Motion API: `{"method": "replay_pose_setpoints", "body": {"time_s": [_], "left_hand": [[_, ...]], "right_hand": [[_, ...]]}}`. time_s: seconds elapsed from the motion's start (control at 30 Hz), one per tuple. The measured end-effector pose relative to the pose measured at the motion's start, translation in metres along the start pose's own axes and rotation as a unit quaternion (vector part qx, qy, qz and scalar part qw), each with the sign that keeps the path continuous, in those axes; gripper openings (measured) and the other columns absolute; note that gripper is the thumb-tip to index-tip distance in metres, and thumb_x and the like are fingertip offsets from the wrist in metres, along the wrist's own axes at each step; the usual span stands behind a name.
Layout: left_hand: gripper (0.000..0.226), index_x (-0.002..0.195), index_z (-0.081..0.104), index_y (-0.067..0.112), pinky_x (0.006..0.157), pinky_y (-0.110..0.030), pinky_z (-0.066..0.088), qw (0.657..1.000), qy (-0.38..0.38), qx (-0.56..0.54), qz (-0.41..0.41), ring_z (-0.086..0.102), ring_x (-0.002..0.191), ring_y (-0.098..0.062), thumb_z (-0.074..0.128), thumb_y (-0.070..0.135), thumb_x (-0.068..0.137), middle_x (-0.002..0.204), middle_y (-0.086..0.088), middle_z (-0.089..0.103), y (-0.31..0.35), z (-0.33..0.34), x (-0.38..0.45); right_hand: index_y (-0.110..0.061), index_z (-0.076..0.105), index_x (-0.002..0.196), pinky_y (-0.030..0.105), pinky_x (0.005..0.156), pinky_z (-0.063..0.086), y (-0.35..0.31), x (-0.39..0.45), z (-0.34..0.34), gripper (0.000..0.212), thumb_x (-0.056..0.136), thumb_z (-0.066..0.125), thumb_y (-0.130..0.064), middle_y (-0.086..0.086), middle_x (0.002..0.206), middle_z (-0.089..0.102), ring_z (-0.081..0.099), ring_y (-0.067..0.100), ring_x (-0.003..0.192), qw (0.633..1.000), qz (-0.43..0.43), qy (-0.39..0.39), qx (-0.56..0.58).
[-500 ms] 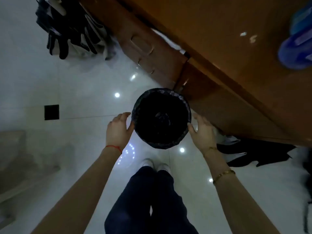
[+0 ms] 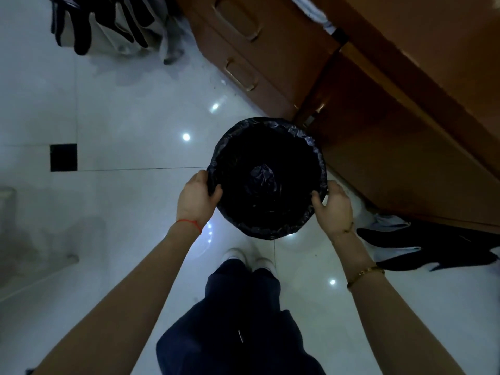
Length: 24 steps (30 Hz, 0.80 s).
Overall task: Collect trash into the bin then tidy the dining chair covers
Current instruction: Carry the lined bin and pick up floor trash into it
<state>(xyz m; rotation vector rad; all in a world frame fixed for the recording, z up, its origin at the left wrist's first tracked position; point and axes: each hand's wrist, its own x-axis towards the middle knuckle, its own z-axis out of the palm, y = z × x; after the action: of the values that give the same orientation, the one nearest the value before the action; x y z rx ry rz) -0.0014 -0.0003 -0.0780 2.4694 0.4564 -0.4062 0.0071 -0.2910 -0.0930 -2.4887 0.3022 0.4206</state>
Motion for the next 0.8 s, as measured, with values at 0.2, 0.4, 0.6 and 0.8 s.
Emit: {"method": "replay_pose_setpoints", "body": {"time_s": [0.2,0.4,0.6,0.8], "left_hand": [[0.020,0.091,0.053,0.007,0.071,-0.046,0.054,0.997,0.020,-0.075,-0.017,0.061,0.079,-0.027,0.062,0.025,0.088,0.088,-0.009,0.063,0.038,-0.096,-0.062],[0.021,0.089,0.055,0.008,0.062,-0.031,0.053,0.990,0.030,-0.122,-0.066,0.065,0.077,-0.027,0.065,0.026,0.086,0.080,-0.010,0.066,0.095,-0.236,-0.148],[0.021,0.088,0.053,0.013,0.062,-0.018,0.049,0.979,0.082,-0.173,-0.073,0.067,0.077,-0.021,0.068,0.027,0.085,0.080,-0.003,0.068,0.139,-0.352,-0.235],[0.024,0.089,0.051,0.010,0.065,-0.031,0.051,0.966,0.158,-0.191,-0.075,0.065,0.072,-0.019,0.071,0.023,0.083,0.072,0.001,0.066,0.165,-0.417,-0.313]], "right_hand": [[0.001,0.057,0.102,0.032,0.071,0.043,-0.059,-0.055,-0.081,0.019,0.093,0.057,-0.016,0.019,0.096,0.063,0.059,0.033,0.089,0.999,-0.028,-0.018,0.037],[0.002,0.057,0.106,0.039,0.080,0.048,-0.162,-0.129,-0.195,0.021,0.093,0.057,-0.014,0.021,0.100,0.062,0.059,0.036,0.093,0.996,-0.069,0.005,0.052],[-0.005,0.060,0.115,0.047,0.078,0.056,-0.248,-0.202,-0.285,0.026,0.094,0.054,-0.020,0.013,0.105,0.067,0.065,0.029,0.090,0.990,-0.095,0.038,0.101],[-0.008,0.059,0.113,0.039,0.073,0.056,-0.295,-0.260,-0.332,0.025,0.095,0.051,-0.024,0.011,0.097,0.069,0.066,0.026,0.084,0.985,-0.126,0.028,0.115]]}}
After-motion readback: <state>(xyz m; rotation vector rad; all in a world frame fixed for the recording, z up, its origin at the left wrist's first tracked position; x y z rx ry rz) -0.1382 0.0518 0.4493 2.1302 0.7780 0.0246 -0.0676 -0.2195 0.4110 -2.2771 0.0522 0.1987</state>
